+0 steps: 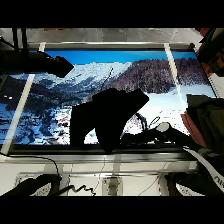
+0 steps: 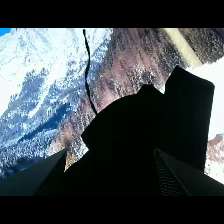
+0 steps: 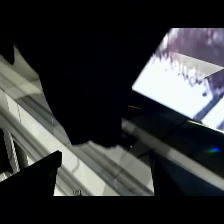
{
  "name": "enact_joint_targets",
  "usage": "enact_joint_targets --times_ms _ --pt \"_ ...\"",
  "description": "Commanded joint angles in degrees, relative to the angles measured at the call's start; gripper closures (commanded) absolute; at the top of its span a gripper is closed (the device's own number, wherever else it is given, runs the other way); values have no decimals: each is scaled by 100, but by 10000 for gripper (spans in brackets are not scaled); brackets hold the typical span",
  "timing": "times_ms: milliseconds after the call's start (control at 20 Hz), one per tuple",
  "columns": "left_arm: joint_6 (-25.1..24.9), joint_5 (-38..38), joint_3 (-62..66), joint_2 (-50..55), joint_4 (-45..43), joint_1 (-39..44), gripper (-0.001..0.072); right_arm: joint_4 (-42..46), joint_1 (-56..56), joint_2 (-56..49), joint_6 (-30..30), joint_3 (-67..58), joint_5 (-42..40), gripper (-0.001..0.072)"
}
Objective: Fold the clothes and pants, and hang the long-sleeved shirts on hangers.
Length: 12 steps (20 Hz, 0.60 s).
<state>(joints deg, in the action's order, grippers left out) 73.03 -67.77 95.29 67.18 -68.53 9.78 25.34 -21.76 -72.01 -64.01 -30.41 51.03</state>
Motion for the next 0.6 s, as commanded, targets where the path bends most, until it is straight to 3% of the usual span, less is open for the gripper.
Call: enact_joint_targets --times_ms 0,50,150,300,450,550 --pt "-2 2 2 4 -7 0 118 -122 -151 -544 -118 -426 -221 123" --pt "-2 2 2 4 -7 0 117 -125 -151 -734 -118 -603 -111 142" --pt "-2 9 2 4 -74 0 118 -125 -151 -1034 -109 -922 348 267" --pt "79 7 2 4 -627 -2 121 -116 -151 -1097 -81 -1244 1032 376" --pt "426 -4 2 2 -1202 0 122 -111 -151 -1097 -17 -1515 1700 376" --pt "457 -4 2 4 -1250 -2 122 -101 -151 -1097 63 -1572 1733 378"
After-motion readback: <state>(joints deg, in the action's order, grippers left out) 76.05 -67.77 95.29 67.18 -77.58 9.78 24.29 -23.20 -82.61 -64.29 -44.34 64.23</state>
